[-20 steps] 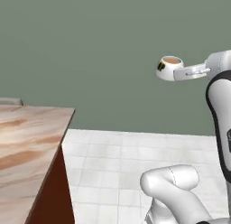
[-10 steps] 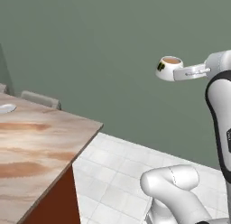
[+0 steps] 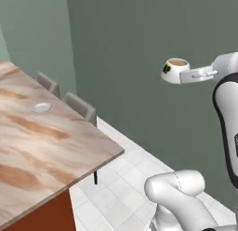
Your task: Pick the cup of tea, navigate to the dining table, and place it on the saucer.
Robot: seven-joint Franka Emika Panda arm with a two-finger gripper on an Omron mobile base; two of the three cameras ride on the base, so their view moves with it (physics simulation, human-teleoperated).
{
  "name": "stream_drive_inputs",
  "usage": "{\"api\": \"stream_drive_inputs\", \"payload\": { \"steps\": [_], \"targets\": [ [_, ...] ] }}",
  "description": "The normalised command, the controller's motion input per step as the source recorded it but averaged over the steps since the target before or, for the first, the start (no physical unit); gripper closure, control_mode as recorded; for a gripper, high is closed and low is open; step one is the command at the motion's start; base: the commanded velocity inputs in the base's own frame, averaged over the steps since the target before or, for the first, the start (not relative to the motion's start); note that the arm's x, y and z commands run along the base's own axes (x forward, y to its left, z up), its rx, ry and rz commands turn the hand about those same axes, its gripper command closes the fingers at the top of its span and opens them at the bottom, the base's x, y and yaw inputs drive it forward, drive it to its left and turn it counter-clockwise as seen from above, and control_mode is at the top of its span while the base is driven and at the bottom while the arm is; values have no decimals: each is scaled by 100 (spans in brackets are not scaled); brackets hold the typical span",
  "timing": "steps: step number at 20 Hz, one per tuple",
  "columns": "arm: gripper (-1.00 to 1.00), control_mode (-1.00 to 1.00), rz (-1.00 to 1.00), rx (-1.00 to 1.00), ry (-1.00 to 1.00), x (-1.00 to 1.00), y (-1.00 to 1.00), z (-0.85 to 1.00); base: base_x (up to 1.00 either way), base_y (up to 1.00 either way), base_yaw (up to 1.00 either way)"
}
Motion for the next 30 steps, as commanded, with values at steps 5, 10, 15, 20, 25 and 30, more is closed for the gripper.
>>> {"api": "stream_drive_inputs", "payload": {
  "steps": [5, 10, 15, 20, 25, 30],
  "targets": [
    [100, 100, 0, 0, 0, 0, 0, 0, 96, -32, 79],
    [100, 100, 0, 0, 0, 0, 0, 0, 100, -39, 81],
    [100, 100, 0, 0, 0, 0, 0, 0, 28, -50, 62],
    [100, 100, 0, 0, 0, 0, 0, 0, -22, -61, 39],
    [100, 100, 0, 0, 0, 0, 0, 0, 54, -92, 35],
    [100, 100, 0, 0, 0, 0, 0, 0, -2, -100, 12]
  ]
}}
